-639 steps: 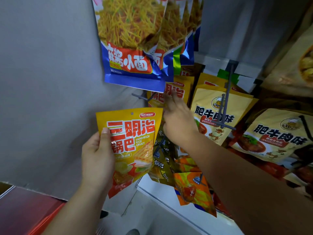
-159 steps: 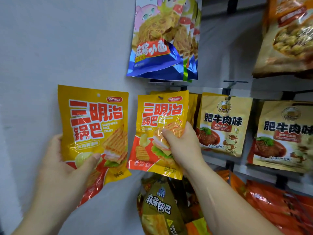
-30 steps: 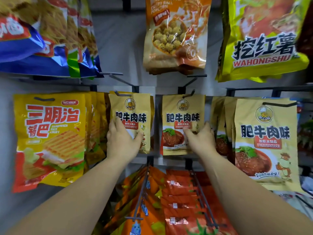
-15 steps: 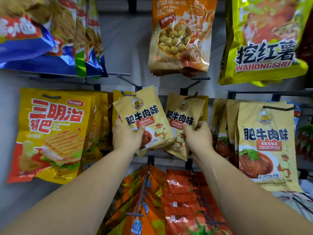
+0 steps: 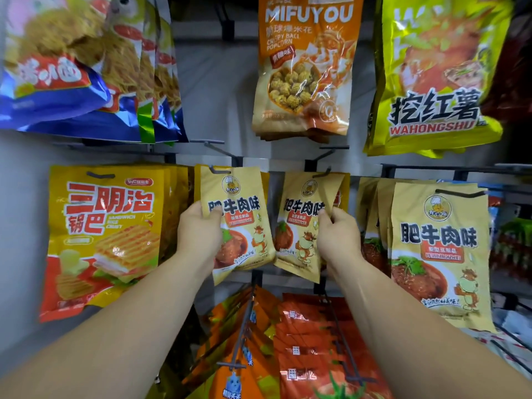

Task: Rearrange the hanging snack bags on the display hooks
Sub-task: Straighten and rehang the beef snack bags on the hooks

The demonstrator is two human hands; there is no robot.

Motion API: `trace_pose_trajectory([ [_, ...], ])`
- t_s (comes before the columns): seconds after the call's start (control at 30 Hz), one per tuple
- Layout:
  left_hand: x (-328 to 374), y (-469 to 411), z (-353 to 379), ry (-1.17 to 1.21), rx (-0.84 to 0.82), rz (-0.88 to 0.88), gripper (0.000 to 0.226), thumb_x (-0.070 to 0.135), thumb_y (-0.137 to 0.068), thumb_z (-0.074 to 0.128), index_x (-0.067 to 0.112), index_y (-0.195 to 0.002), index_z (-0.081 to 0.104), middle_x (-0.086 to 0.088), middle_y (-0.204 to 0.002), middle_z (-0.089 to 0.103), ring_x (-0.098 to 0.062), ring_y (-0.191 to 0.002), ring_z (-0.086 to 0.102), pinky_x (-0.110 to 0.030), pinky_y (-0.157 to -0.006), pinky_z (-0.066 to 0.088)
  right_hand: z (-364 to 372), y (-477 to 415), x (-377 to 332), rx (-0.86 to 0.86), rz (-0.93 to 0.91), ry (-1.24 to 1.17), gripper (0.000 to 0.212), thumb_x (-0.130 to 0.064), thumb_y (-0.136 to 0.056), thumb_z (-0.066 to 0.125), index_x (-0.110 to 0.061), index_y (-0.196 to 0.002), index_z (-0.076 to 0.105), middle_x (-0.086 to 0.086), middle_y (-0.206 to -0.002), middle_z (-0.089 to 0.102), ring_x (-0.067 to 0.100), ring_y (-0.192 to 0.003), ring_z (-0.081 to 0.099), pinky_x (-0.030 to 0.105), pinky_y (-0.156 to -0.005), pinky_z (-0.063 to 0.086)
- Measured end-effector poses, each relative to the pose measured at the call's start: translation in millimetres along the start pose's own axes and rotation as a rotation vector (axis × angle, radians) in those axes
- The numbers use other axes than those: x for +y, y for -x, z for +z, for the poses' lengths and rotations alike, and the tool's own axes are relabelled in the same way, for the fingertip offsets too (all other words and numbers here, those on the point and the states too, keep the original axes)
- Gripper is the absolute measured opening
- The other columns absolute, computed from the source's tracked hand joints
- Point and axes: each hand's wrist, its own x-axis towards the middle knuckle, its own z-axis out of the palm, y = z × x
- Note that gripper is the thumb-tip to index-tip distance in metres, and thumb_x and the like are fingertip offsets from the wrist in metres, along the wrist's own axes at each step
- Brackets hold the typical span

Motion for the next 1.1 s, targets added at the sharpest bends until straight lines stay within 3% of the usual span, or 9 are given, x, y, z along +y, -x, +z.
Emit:
trace_pose_trajectory([
  [0.2,15.0,23.8,-23.5,-0.025,-0.01,0.077,0.023,0.021,-0.109,0.052,0.026,-0.095,0.068,0.004,-0.091,0.077,-0.014,-0.082,0.075,-0.034,-0.068,0.058,-27.6,15.1,-10.1,0.006,-0.113,0.132,0.042,-0.028,-0.11,0.045,-0.003,-0.077,0.048,0.006,-0.065,0.042,0.021,-0.06,0.037,0.038,-0.062,0.031],
  [0.4,31.8,50.2,-43.0,-0.009,-0.027,0.073,0.022,0.02,-0.109,0.052,0.022,-0.098,0.071,0.003,-0.086,0.08,-0.011,-0.077,0.077,-0.033,-0.065,0.061,-54.7,38.6,-19.5,-0.03,-0.182,0.09,0.043,-0.029,-0.109,0.047,0.006,-0.087,0.055,0.022,-0.071,0.054,0.02,-0.062,0.045,0.035,-0.06,0.036],
  [0.5,39.7,62.8,-50.5,0.004,-0.027,0.085,0.022,0.02,-0.109,0.051,0.021,-0.097,0.07,0.01,-0.079,0.079,-0.009,-0.077,0.077,-0.026,-0.058,0.059,-67.1,53.7,-28.7,-0.057,-0.197,0.064,0.043,-0.027,-0.11,0.046,0.0,-0.078,0.051,0.002,-0.059,0.053,0.012,-0.055,0.045,0.027,-0.055,0.036],
  [0.57,44.8,72.4,-55.5,-0.008,-0.02,0.114,0.024,0.019,-0.109,0.051,0.022,-0.093,0.068,0.015,-0.073,0.077,-0.001,-0.072,0.074,-0.02,-0.053,0.057,-74.8,60.9,-33.3,-0.087,-0.213,0.059,0.043,-0.03,-0.11,0.046,0.002,-0.084,0.056,0.015,-0.067,0.06,0.018,-0.058,0.051,0.031,-0.056,0.039],
  [0.67,48.8,84.3,-63.7,-0.039,0.0,0.158,0.025,0.021,-0.109,0.052,0.024,-0.093,0.07,0.011,-0.079,0.078,-0.006,-0.077,0.074,-0.029,-0.063,0.058,-85.4,67.9,-40.5,-0.119,-0.216,0.004,0.042,-0.034,-0.11,0.045,0.001,-0.093,0.061,0.028,-0.08,0.066,0.037,-0.061,0.058,0.035,-0.055,0.046],
  [0.8,55.7,94.5,-67.8,-0.054,0.014,0.171,0.024,0.019,-0.109,0.051,0.023,-0.098,0.072,0.013,-0.079,0.078,-0.001,-0.069,0.072,-0.028,-0.06,0.053,-95.4,74.6,-53.2,-0.106,-0.275,0.042,0.042,-0.033,-0.11,0.046,0.001,-0.087,0.055,0.023,-0.066,0.051,0.019,-0.053,0.04,0.029,-0.052,0.031],
  [0.9,62.8,97.9,-64.9,-0.078,0.042,0.187,0.024,0.018,-0.108,0.052,0.023,-0.095,0.071,0.018,-0.072,0.075,0.0,-0.067,0.069,-0.023,-0.058,0.052,-101.0,74.9,-55.4,-0.132,-0.288,0.018,0.041,-0.033,-0.109,0.047,-0.003,-0.083,0.054,0.005,-0.059,0.045,0.013,-0.048,0.035,0.026,-0.05,0.027],
  [1.0,71.7,104.4,-63.7,-0.059,0.067,0.216,0.023,0.017,-0.108,0.052,0.024,-0.1,0.072,0.021,-0.075,0.076,0.002,-0.07,0.072,-0.02,-0.057,0.055,-108.1,77.0,-53.6,-0.176,-0.288,-0.005,0.045,-0.04,-0.108,0.047,0.002,-0.095,0.057,0.031,-0.073,0.053,0.022,-0.056,0.04,0.034,-0.056,0.033],
  [1.1,76.3,117.6,-63.6,-0.087,0.07,0.263,0.024,0.019,-0.109,0.051,0.024,-0.101,0.074,0.015,-0.085,0.079,-0.002,-0.077,0.075,-0.029,-0.065,0.055,-118.3,79.1,-49.0,-0.183,-0.267,-0.01,0.049,-0.043,-0.106,0.048,0.004,-0.098,0.054,0.039,-0.089,0.056,0.025,-0.063,0.045,0.04,-0.057,0.04],
])
